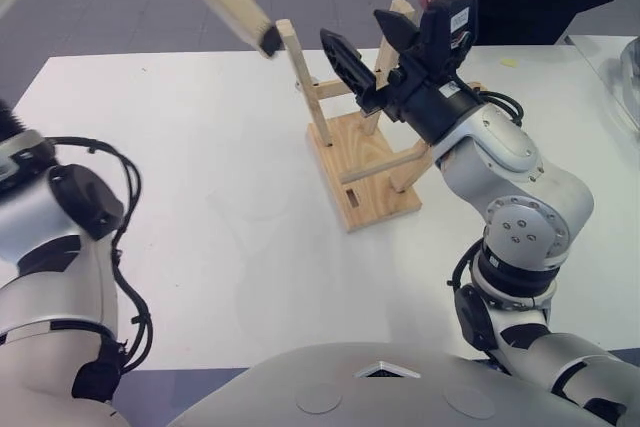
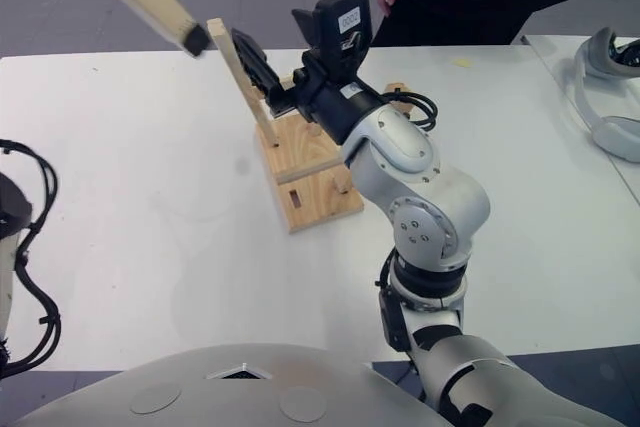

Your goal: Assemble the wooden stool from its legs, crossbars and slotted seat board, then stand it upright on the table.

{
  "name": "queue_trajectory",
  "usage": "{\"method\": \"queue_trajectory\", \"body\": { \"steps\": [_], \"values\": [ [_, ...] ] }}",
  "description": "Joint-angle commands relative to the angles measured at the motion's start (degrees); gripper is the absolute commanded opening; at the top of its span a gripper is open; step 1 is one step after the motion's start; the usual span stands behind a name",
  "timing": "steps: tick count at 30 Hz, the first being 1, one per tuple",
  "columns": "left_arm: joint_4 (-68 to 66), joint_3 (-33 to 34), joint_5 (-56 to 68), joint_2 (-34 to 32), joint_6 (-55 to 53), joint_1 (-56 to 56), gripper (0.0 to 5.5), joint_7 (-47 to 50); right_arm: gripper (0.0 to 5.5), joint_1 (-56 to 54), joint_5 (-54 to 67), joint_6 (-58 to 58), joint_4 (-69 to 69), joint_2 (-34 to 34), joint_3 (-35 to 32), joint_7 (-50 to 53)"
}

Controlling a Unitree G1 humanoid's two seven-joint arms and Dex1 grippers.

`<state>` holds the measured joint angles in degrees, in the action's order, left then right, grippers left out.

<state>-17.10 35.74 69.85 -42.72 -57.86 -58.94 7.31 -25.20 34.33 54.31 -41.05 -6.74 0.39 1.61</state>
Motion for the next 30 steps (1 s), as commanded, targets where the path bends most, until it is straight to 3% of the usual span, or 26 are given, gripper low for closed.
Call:
{"method": "queue_trajectory", "body": {
  "steps": [1, 4, 7, 11, 17, 23, 27, 30],
  "values": [
    [11.3, 3.3, -1.1, 2.2, 1.5, 8.1, 1.03, 6.1, 4.23, 4.6, -4.1, -2.5, -2.0, -3.0, -7.7, 3.2],
    [30.6, -0.1, -0.6, 10.1, 0.1, 21.5, 1.03, 15.2, 4.23, 2.6, -7.7, -7.4, -0.1, -4.4, -15.6, 6.0],
    [40.8, -6.6, -2.7, 20.2, 2.2, 27.9, 1.03, 24.0, 4.23, -3.8, -7.7, -8.6, 2.9, -8.3, -21.0, 6.3],
    [46.6, -9.4, -7.2, 25.8, 3.4, 35.2, 1.03, 31.1, 4.23, -4.4, -9.8, -9.7, 7.3, -14.6, -26.5, 5.2],
    [49.3, -9.5, -7.9, 35.1, 3.9, 48.7, 1.03, 39.0, 4.23, 4.2, -10.7, -11.8, 9.7, -10.2, -35.7, 9.6],
    [60.7, -11.9, -5.4, 38.4, 4.8, 54.5, 1.03, 47.1, 4.23, 14.3, -12.6, -13.8, 9.5, -5.2, -29.4, 7.1],
    [62.8, -15.1, -5.0, 36.0, 4.6, 51.9, 1.03, 48.3, 4.23, 30.1, -13.8, -14.7, 16.5, -6.4, -18.7, -4.4],
    [62.3, -16.4, -5.4, 35.2, 5.1, 51.1, 1.03, 48.4, 4.23, 34.4, -13.2, -13.5, 21.8, -7.6, -17.2, -9.1]
  ]
}}
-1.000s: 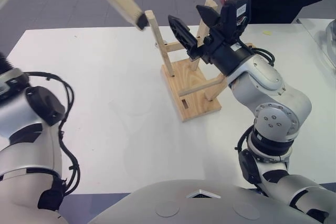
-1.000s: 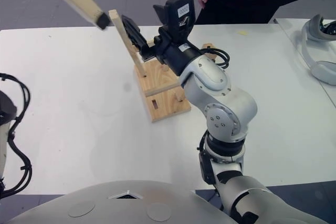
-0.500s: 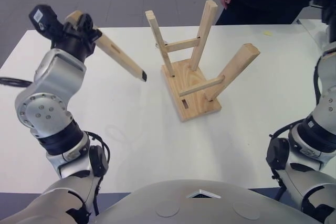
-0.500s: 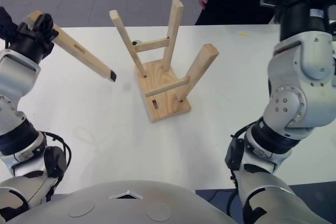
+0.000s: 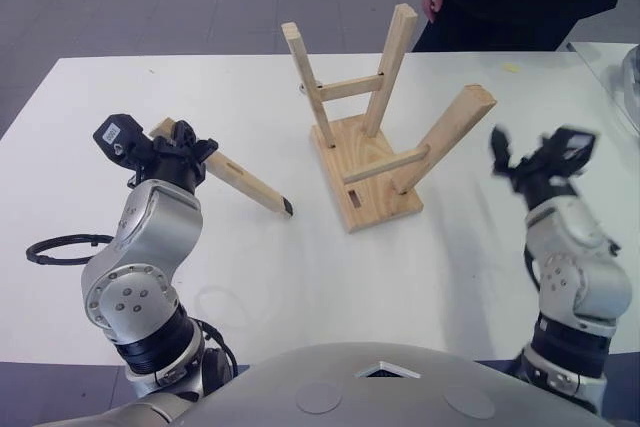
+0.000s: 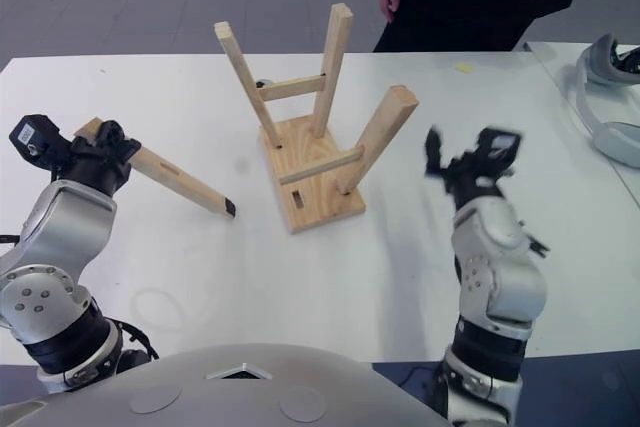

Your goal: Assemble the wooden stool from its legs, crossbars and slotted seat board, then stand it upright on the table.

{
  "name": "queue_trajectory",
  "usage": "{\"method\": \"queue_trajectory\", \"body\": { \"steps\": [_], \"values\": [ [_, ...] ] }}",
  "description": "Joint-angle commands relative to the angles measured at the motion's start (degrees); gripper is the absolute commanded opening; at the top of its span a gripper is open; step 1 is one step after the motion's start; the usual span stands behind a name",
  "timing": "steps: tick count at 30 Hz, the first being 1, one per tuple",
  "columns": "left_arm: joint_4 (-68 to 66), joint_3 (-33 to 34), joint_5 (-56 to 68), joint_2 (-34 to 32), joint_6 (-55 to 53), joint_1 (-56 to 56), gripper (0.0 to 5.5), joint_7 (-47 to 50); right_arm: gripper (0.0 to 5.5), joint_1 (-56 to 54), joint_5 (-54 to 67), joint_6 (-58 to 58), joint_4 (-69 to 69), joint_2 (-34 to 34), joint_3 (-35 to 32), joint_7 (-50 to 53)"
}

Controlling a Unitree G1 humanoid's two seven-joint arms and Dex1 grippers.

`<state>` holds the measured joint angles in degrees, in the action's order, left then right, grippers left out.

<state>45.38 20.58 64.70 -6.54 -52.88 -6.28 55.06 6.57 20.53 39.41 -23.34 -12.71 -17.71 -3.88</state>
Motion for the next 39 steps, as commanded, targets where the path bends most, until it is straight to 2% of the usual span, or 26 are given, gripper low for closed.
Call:
{"method": "queue_trajectory", "body": {
  "steps": [1, 8, 19, 39],
  "values": [
    [-0.3, -1.8, -0.5, -1.0, 0.2, -1.6, 1.03, 0.6, 4.23, 3.1, 0.1, 2.1, 5.0, -2.9, 2.2, -5.1],
    [-0.1, -3.8, -3.1, -0.8, 1.8, -0.5, 1.03, -0.8, 4.23, 3.9, -0.4, 5.0, 8.0, -8.8, 11.2, -16.2],
    [-1.0, -4.6, -4.5, -1.0, 2.4, -0.1, 1.03, -2.6, 4.23, 0.6, -4.2, 2.1, 12.8, -10.4, 16.9, -18.3],
    [-0.7, -5.7, -5.6, -0.1, 2.1, 0.9, 1.03, -2.7, 4.23, 1.0, -5.2, 2.7, 10.1, -10.6, 20.3, -18.9]
  ]
}}
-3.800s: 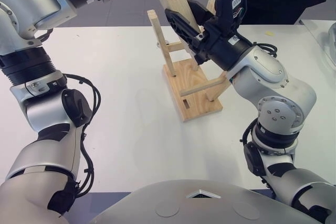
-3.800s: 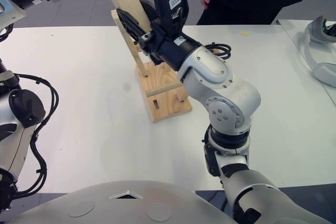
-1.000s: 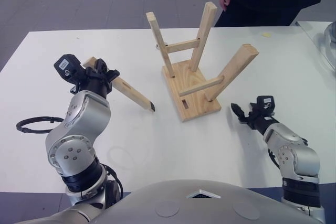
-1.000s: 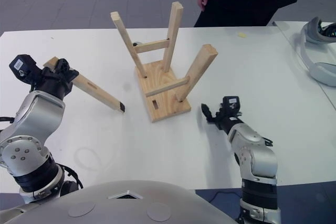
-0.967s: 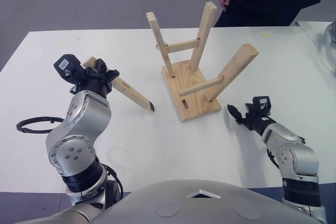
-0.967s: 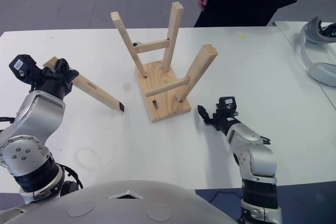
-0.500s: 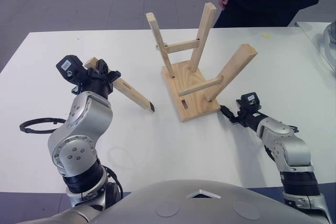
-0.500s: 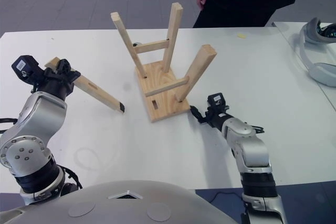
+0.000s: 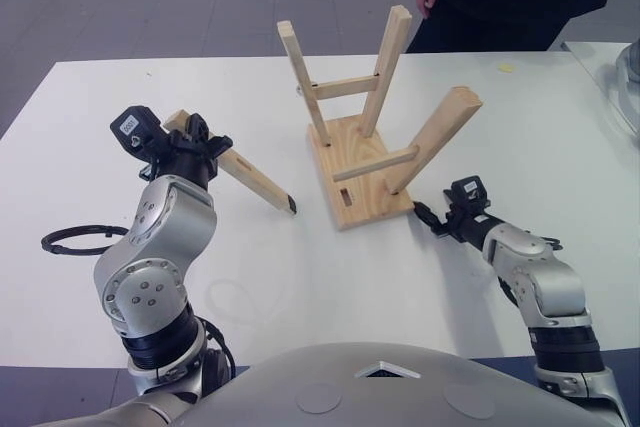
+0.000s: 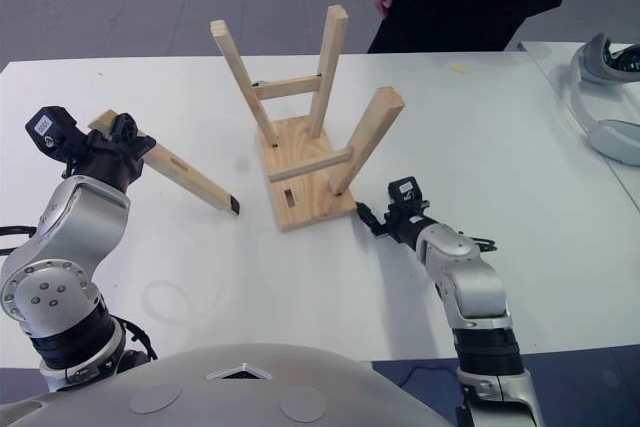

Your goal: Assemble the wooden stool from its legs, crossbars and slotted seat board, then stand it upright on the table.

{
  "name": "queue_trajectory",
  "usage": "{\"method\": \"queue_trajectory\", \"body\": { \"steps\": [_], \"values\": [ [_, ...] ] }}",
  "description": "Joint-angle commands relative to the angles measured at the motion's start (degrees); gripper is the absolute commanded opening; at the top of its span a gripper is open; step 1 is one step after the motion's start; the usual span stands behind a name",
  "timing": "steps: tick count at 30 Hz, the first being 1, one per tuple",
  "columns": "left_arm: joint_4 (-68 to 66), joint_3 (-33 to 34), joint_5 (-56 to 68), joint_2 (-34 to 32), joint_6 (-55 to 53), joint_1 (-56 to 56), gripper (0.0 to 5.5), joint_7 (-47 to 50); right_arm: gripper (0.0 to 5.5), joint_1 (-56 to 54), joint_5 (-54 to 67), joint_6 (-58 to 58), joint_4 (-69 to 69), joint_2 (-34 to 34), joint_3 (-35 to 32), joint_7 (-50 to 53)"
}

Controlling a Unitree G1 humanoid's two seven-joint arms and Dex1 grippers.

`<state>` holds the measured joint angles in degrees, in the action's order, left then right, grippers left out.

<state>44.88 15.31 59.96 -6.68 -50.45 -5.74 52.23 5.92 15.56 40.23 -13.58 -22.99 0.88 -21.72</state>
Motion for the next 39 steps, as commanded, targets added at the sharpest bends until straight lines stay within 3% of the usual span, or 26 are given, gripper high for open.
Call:
{"method": "queue_trajectory", "body": {
  "steps": [1, 11, 19, 23, 26, 32, 39],
  "values": [
    [-0.1, -0.4, -0.8, 0.1, -0.3, 0.4, 1.03, 0.3, 4.23, 1.7, -0.2, 1.9, 0.5, -0.8, 1.7, -1.5],
    [1.5, -1.0, -1.1, 0.9, 0.5, 3.0, 1.03, 0.2, 4.23, 1.1, 1.1, 2.8, -1.8, -4.3, 3.5, -7.6],
    [1.1, -1.5, -1.3, -0.2, 1.1, 3.5, 1.03, -1.3, 4.23, -0.2, 0.6, 2.6, -1.7, -2.5, 6.0, -7.8],
    [-2.3, 5.8, -3.4, -10.7, 0.4, 2.1, 1.03, -7.5, 4.23, 2.5, 0.9, 2.2, -1.9, -2.9, 3.0, -6.8],
    [-4.2, 5.7, -5.6, -15.7, 0.8, -5.0, 1.02, -11.2, 4.23, 3.9, 0.8, 1.6, -1.7, -2.1, 2.1, -5.8],
    [-2.2, 2.1, -5.4, -9.8, 6.8, -8.3, 1.02, -17.2, 4.23, 4.1, 0.9, 1.6, -2.2, -0.6, 2.8, -4.7],
    [0.2, 1.3, -10.3, -10.2, 10.9, 0.7, 1.02, -27.5, 4.23, 3.5, 0.6, 0.7, -3.2, 0.2, 3.5, -3.8]
  ]
}}
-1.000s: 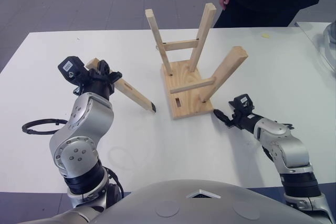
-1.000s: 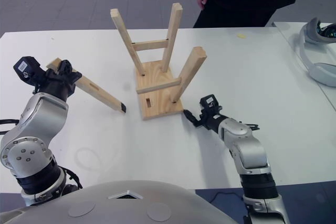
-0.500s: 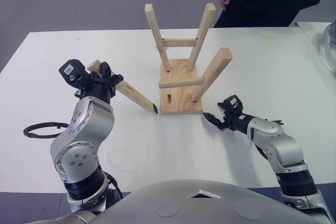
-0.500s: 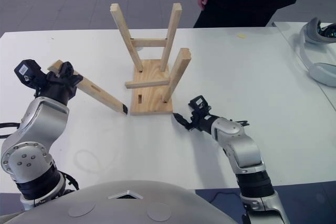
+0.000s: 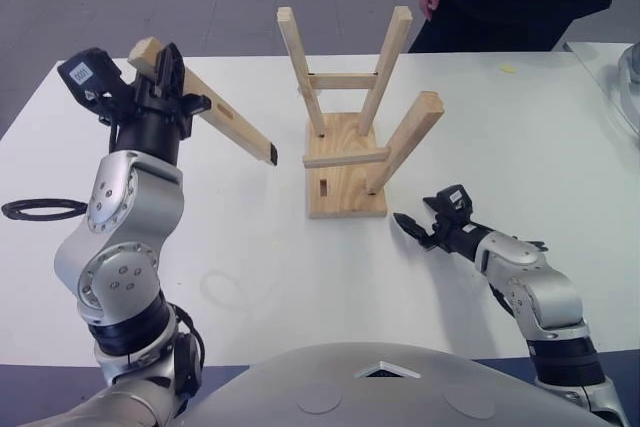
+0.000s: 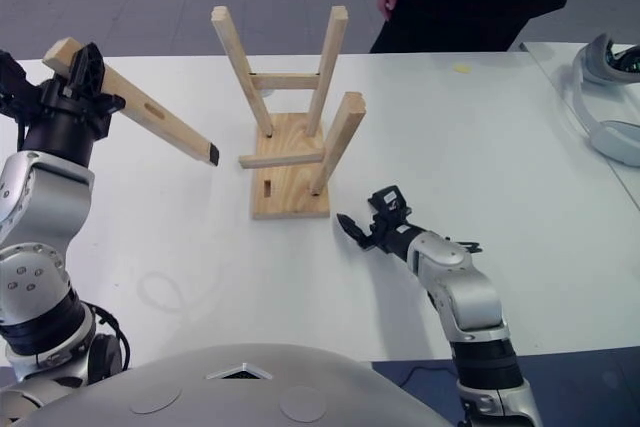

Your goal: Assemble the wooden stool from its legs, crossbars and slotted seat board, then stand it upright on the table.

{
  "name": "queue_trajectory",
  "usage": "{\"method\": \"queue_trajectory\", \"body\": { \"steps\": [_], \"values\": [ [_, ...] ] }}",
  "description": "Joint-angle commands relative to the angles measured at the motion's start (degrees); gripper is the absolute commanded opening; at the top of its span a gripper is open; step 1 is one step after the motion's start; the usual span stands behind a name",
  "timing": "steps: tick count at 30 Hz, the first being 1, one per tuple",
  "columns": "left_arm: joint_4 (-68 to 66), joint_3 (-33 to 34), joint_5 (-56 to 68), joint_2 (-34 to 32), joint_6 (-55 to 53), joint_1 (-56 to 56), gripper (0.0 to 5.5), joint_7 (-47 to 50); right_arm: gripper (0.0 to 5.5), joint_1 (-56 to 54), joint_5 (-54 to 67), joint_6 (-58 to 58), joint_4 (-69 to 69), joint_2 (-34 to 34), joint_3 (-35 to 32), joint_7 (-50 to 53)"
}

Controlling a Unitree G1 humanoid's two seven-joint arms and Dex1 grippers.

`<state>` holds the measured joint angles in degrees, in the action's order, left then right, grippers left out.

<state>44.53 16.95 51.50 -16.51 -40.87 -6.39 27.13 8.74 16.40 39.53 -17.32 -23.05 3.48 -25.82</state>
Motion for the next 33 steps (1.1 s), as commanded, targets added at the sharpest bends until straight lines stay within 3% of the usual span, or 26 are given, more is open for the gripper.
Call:
{"method": "queue_trajectory", "body": {
  "steps": [1, 9, 13, 16, 33],
  "values": [
    [0.6, -0.4, -2.3, -0.2, 1.6, 1.6, 1.02, -2.8, 4.23, 0.7, -0.3, 1.4, 0.5, 0.3, 0.9, 0.4],
    [0.5, -0.3, -3.9, 0.8, 1.8, 1.8, 1.02, -4.5, 4.23, 0.7, -0.3, 1.4, 0.5, 0.3, 1.0, 0.4],
    [0.4, -3.0, 1.2, 12.4, 1.9, 3.4, 1.02, 4.5, 4.23, -0.8, -1.5, 0.6, 1.0, -1.1, 1.7, -0.4],
    [0.2, -4.0, 2.0, 14.8, 1.6, 2.6, 1.02, 6.9, 4.23, -0.9, -1.6, 0.5, 1.2, -1.2, 2.0, -0.4],
    [0.3, -7.4, 0.3, 12.7, 0.5, 3.6, 1.02, 4.9, 4.23, -2.1, -1.6, -0.2, 1.7, -0.3, 2.3, 0.8]
  ]
}}
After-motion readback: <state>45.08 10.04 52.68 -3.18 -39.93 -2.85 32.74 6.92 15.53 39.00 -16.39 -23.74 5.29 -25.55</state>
